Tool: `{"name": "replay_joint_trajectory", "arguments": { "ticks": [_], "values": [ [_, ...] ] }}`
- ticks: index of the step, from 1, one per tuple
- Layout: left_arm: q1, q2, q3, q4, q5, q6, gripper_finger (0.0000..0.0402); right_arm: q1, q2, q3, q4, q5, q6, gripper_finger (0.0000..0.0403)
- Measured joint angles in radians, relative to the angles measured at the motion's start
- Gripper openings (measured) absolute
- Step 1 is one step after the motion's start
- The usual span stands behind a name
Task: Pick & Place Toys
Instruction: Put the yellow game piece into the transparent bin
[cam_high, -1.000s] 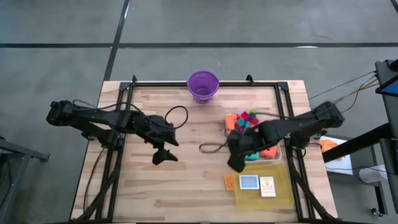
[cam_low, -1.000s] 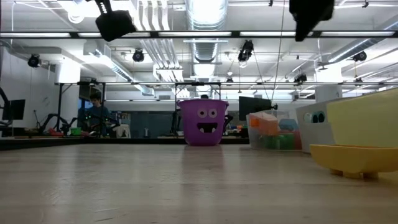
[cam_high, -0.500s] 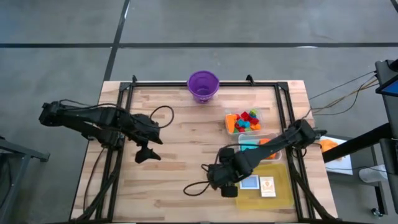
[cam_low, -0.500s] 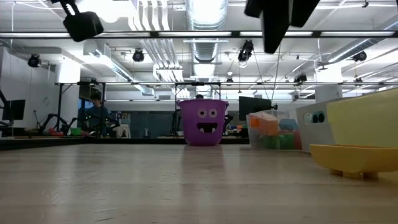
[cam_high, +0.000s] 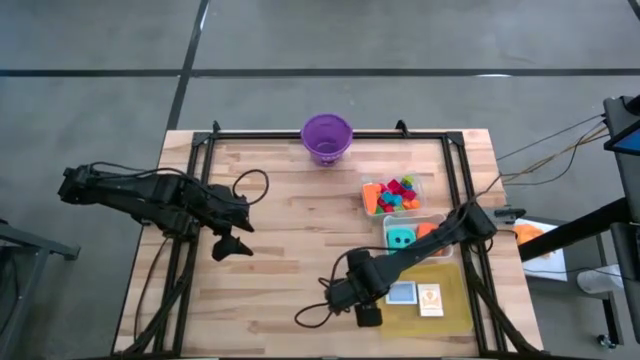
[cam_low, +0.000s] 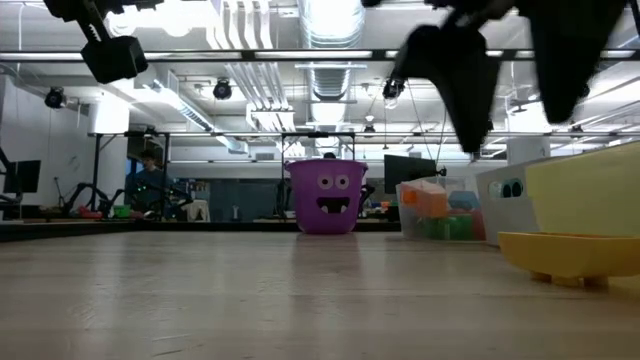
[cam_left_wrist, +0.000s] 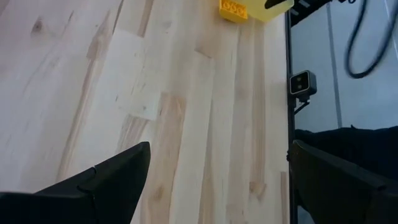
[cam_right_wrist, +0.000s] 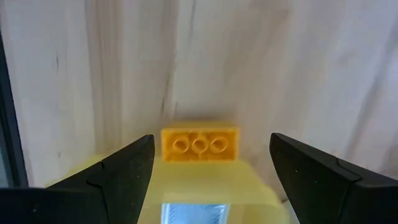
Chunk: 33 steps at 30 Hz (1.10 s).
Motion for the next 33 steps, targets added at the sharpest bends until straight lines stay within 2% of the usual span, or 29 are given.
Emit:
{"name": "replay_joint_trajectory", "arguments": {
  "ticks": [3, 16, 22, 27, 33],
  "values": [
    [0.0, 0.0, -0.007, 0.002, 0.0, 0.0, 0.0371, 0.001, 0.004, -0.041, 0.004, -0.048, -0.005, 0.0315],
    [0.0, 0.0, -0.008, 0.001, 0.0, 0.027, 0.0371, -0.001, 0.002, -0.168, 0.063, -0.05, -0.109, 0.0315],
    [0.0, 0.0, -0.008, 0.001, 0.0, 0.027, 0.0371, -0.001, 0.002, -0.187, 0.098, -0.054, -0.106, 0.0315],
    [0.0, 0.0, -0.008, 0.001, 0.0, 0.027, 0.0371, -0.004, 0.002, -0.212, 0.13, -0.133, -0.111, 0.0315],
    [0.0, 0.0, -0.008, 0.002, 0.0, 0.027, 0.0371, -0.003, 0.002, -0.212, 0.129, -0.135, -0.11, 0.0315]
  ]
}}
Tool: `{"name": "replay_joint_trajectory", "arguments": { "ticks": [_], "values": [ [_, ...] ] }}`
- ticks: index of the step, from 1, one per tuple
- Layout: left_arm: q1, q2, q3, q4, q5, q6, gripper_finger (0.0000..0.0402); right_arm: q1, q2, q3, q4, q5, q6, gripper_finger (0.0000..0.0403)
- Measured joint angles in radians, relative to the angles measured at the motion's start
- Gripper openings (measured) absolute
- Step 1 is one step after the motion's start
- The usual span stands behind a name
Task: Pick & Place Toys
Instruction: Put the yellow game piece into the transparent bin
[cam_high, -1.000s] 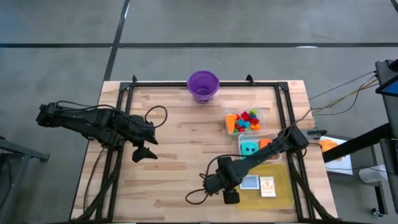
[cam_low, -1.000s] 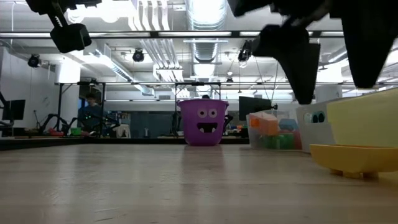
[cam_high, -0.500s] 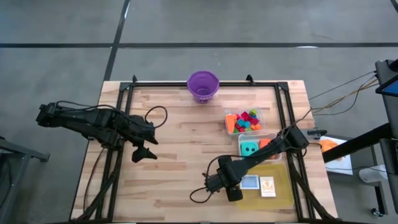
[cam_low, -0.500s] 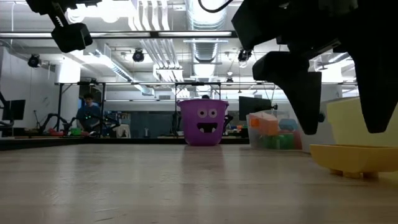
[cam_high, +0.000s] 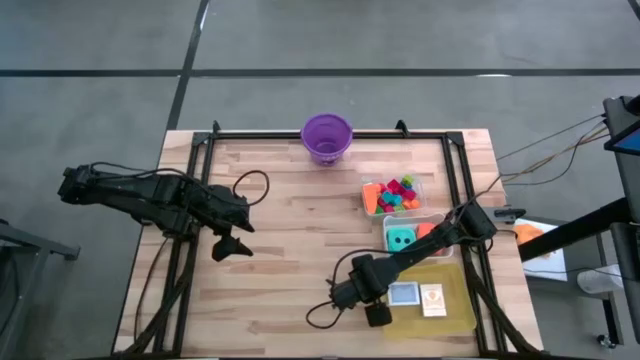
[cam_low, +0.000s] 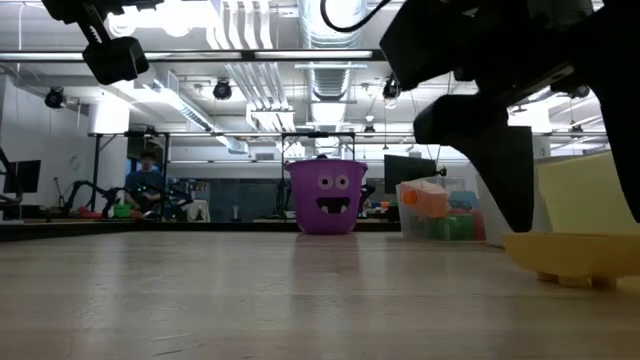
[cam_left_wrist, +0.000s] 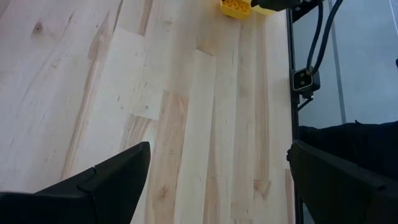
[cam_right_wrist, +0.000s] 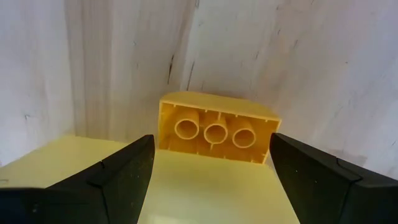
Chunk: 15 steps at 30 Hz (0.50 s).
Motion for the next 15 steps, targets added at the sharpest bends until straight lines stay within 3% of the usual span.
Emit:
{"name": "replay_joint_trajectory", "arguments": {
  "ticks": [15],
  "values": [
    [0.0, 0.0, 0.0, 0.0, 0.0, 0.0, 0.0372, 0.0, 0.001, 0.065, 0.005, 0.009, 0.005, 0.0315]
  ]
}}
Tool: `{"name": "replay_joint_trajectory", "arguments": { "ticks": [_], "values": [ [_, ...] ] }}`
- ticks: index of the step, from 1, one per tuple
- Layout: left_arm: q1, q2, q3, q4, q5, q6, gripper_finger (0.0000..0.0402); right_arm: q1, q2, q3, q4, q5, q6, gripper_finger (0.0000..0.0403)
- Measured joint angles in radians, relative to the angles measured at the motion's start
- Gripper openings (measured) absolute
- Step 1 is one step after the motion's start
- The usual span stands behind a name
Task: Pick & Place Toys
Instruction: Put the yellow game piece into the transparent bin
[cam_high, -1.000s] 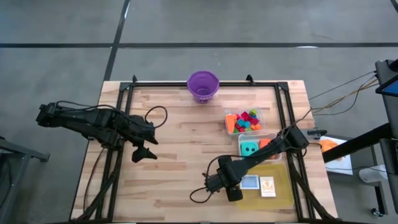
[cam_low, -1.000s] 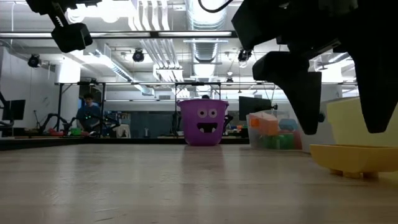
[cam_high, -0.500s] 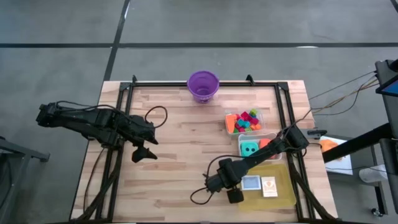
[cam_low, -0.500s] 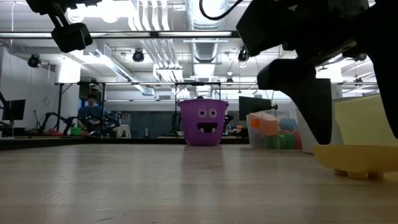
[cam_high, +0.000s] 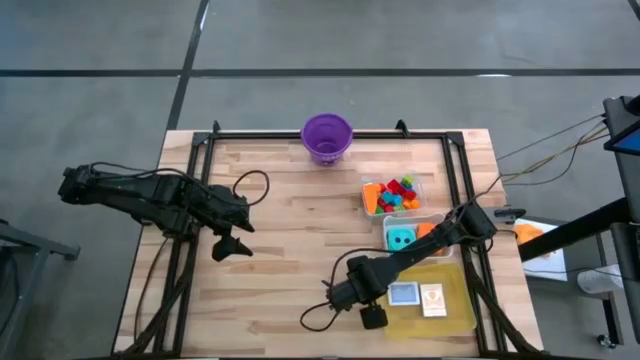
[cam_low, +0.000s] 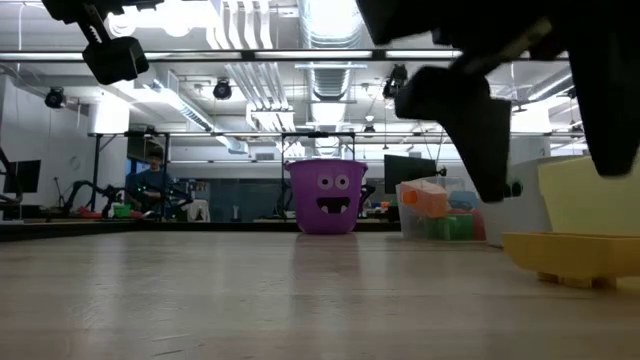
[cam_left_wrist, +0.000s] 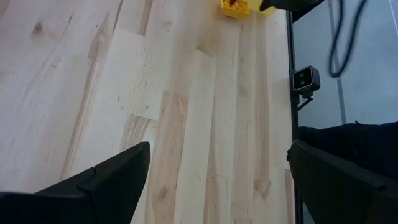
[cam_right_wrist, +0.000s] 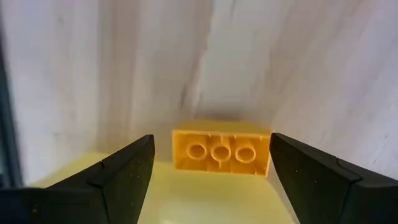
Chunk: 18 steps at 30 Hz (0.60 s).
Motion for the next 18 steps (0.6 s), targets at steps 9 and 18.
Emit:
{"name": "replay_joint_trajectory", "arguments": {
  "ticks": [9, 18],
  "values": [
    [0.0, 0.0, 0.0, 0.0, 0.0, 0.0, 0.0372, -0.005, 0.0, 0.067, 0.025, 0.001, -0.025, 0.0315],
    [0.0, 0.0, 0.0, 0.0, 0.0, 0.0, 0.0372, -0.006, 0.0, 0.067, 0.023, -0.005, 0.001, 0.0319]
  ]
}}
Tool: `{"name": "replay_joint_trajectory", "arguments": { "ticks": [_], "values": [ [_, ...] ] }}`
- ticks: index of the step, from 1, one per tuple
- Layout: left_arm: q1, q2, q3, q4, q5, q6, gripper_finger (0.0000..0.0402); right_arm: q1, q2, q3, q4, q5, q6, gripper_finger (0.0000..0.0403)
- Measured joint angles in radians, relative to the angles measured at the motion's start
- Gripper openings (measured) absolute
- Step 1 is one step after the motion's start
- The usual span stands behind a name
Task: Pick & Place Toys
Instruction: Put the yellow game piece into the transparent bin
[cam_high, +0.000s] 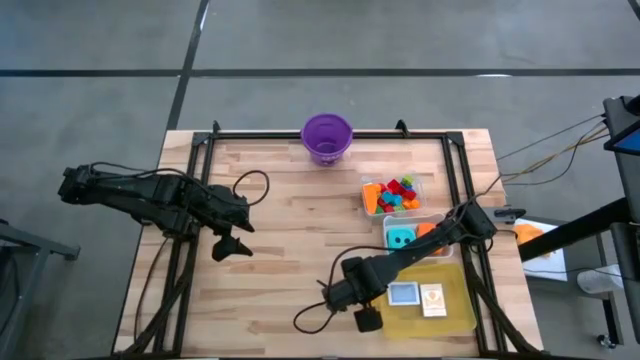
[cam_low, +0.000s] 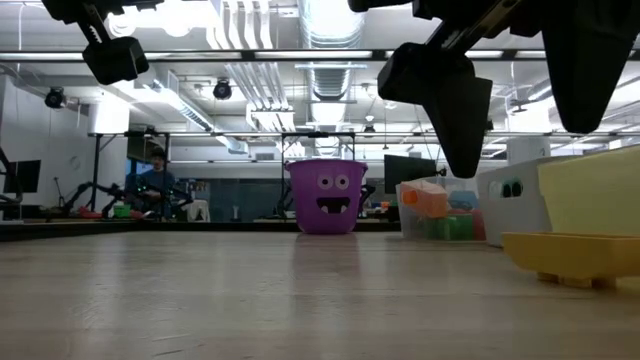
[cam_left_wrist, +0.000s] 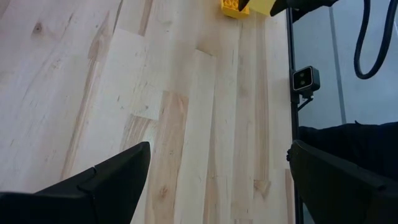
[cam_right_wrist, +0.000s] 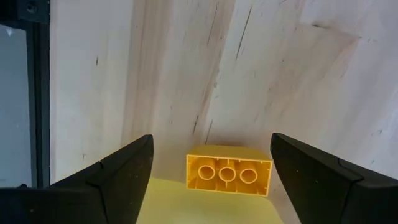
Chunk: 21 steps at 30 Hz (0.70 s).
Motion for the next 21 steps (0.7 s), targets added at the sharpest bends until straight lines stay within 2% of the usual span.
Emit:
{"name": "replay_joint_trajectory", "arguments": {
  "ticks": [7, 10, 15, 21],
  "values": [
    [0.0, 0.0, 0.0, 0.0, 0.0, 0.0, 0.0372, 0.0, 0.0, 0.0, -0.001, -0.004, 0.041, 0.0393],
    [0.0, 0.0, 0.0, 0.0, 0.0, 0.0, 0.0372, 0.0, 0.0, -0.001, -0.001, -0.017, 0.009, 0.0384],
    [0.0, 0.0, 0.0, 0.0, 0.0, 0.0, 0.0372, 0.0, 0.0, -0.001, -0.001, -0.119, -0.03, 0.0374],
    [0.0, 0.0, 0.0, 0.0, 0.0, 0.0, 0.0372, 0.0, 0.0, -0.001, -0.002, -0.127, 0.008, 0.0373]
  ]
}}
